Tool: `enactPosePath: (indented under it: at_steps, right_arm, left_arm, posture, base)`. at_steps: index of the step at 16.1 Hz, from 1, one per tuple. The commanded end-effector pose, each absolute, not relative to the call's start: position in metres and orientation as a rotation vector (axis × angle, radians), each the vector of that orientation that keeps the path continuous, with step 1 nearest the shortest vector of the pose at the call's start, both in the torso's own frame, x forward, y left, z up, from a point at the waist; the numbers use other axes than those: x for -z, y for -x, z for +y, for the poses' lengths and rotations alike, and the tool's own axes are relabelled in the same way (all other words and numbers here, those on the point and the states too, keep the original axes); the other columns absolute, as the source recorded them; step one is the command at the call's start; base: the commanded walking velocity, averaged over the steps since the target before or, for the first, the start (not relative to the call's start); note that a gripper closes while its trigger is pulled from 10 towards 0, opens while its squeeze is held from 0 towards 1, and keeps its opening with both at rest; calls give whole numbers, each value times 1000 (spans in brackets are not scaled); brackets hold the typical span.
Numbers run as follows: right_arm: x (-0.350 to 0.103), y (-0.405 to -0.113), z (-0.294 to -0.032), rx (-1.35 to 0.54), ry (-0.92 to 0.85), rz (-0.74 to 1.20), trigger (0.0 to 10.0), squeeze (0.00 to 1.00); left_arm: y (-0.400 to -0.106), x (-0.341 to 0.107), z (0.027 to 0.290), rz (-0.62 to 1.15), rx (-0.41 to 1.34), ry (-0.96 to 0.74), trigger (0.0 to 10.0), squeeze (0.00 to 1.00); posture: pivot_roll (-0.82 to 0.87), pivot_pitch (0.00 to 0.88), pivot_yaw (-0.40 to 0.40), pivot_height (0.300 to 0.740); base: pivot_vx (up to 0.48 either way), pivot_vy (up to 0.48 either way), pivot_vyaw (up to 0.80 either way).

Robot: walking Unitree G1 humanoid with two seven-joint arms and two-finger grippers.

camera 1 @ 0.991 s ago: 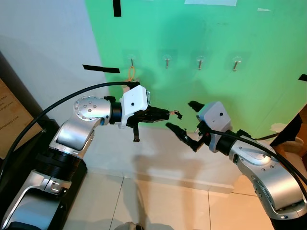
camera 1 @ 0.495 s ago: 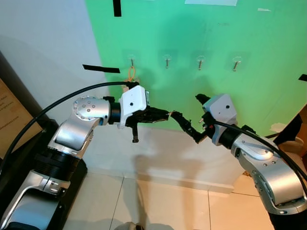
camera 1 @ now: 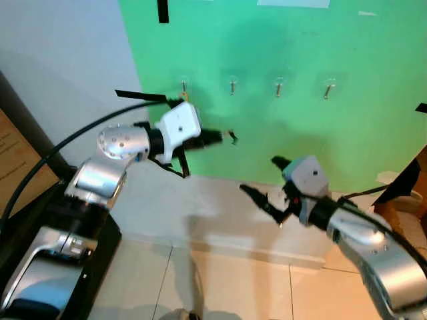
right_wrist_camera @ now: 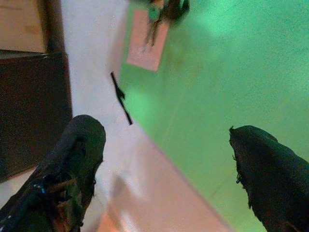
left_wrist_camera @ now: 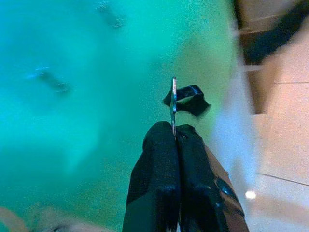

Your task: Hang keys on a hook

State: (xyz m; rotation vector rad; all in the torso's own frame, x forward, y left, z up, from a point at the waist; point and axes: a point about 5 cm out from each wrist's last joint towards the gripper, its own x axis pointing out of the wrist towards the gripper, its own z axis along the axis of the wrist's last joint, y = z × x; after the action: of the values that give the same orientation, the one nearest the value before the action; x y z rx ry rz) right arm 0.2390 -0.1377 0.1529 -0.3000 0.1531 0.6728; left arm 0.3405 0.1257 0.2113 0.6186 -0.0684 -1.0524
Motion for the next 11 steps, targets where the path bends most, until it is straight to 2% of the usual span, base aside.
enactPosePath:
  at_steps: [1,5,11]
  right_arm:
    - [-152,-236,-136,-675,295,148,10000,0]
    - [-142,-228,-140,-584,237,155,10000,0]
    - [-144,-224,-138,-577,197,125,10000,0]
  left_arm:
    - [-347,-217,131,-87,978,-636,10000,0]
    - [-358,-231,129,-203,807,-581,10000,0]
    - [-371,-232,122,-236,727,-574,10000,0]
  posture:
    - [-181,0,78,740]
    - [-170,0,76,740]
    - [-172,0,74,740]
  base:
    - [0,0,0]
    - [0,0,0]
    - [0,0,0]
